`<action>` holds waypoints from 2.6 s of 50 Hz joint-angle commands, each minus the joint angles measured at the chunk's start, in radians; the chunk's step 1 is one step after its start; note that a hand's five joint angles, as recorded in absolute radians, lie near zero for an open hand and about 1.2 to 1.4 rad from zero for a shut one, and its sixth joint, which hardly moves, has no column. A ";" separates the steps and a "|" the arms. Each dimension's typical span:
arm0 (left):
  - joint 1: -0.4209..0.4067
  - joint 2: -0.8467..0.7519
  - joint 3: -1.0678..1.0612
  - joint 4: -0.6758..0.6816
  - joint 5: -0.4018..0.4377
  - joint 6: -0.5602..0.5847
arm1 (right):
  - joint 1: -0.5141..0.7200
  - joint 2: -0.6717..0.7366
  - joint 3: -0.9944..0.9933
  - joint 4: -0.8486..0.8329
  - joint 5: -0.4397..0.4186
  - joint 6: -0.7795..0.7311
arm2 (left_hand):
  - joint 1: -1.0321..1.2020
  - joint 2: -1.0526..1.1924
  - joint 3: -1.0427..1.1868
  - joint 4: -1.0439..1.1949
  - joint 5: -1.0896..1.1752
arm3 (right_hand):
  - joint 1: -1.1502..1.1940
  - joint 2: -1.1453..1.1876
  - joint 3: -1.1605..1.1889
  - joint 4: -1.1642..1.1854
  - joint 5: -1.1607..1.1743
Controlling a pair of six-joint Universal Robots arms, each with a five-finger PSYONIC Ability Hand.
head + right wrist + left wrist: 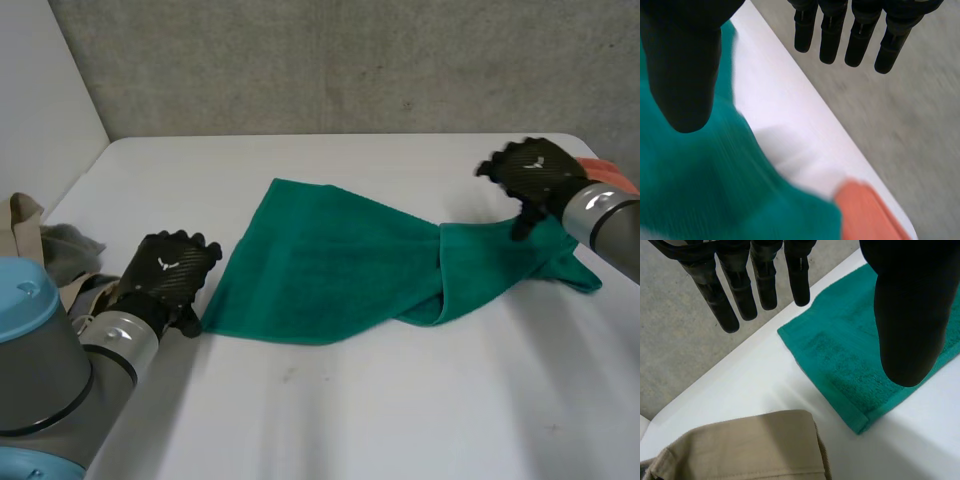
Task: Fold the laundry.
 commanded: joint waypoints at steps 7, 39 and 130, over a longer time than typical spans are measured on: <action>-0.009 0.031 -0.006 0.000 0.002 -0.007 | 0.110 0.193 -0.201 0.237 -0.122 -0.251 | 0.003 0.012 0.012 0.021 0.027 | 0.262 0.261 0.262 0.264 0.262; -0.033 0.026 0.012 0.000 -0.028 -0.124 | 0.197 -0.165 -0.101 0.018 -0.027 -0.023 | -0.112 -0.102 -0.103 -0.094 -0.088 | 1.047 1.045 1.046 1.049 1.047; -0.102 -0.394 0.376 0.004 -0.080 -0.125 | 0.090 -0.061 0.034 -0.122 0.280 0.153 | 0.883 0.893 0.892 0.902 0.907 | 1.047 1.045 1.046 1.049 1.047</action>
